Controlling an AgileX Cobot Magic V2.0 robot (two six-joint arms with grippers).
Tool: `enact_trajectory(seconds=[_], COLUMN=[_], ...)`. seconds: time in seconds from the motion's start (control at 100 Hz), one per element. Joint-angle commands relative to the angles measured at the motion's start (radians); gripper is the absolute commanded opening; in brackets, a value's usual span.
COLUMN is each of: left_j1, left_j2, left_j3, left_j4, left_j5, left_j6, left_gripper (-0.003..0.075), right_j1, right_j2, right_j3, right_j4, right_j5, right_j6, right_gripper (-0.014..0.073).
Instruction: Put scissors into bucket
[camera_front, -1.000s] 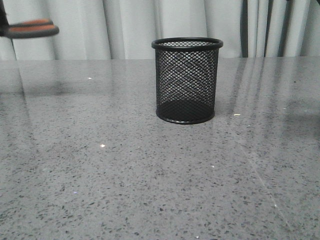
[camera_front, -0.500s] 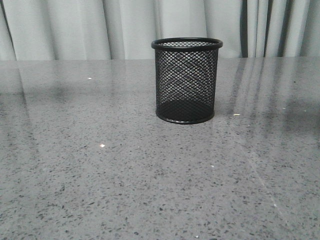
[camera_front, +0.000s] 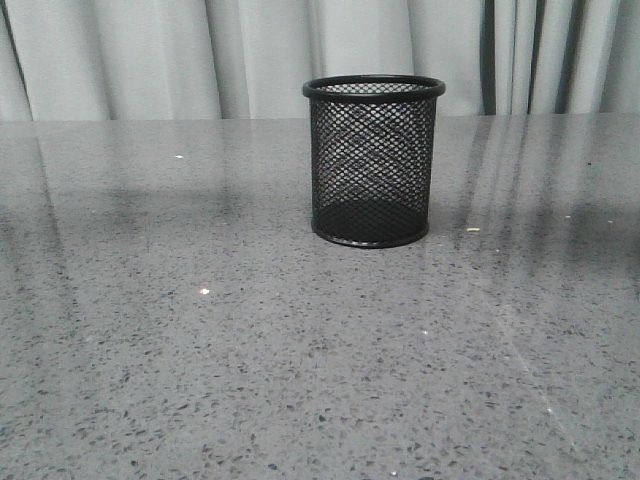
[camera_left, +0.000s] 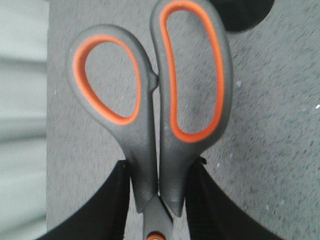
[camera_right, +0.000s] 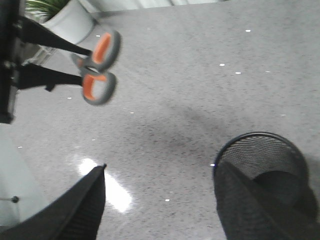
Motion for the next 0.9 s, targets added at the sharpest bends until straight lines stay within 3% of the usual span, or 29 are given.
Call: enact_trajectory(seconds=[0.0,0.5,0.89], left_j1=[-0.057,-0.274,-0.331], left_j2=[-0.037,-0.037,-0.037], left_j3=[-0.025,-0.025,-0.025], left_j4=[-0.036,-0.036,-0.046], left_j5=[0.007,-0.103,-0.164], left_j6=[-0.003,-0.032,-0.032], left_gripper=[-0.0001,-0.0001,-0.0001], right_j1=[0.000,0.000,0.000], right_j2=[-0.017,-0.014,0.011], right_j3=[-0.035,-0.035,-0.035], right_j4=[0.096,0.184,0.259], right_j5=[0.001,0.091,0.124], right_j6=[-0.030,-0.062,-0.091], right_gripper=[0.0425,0.0425,0.0425])
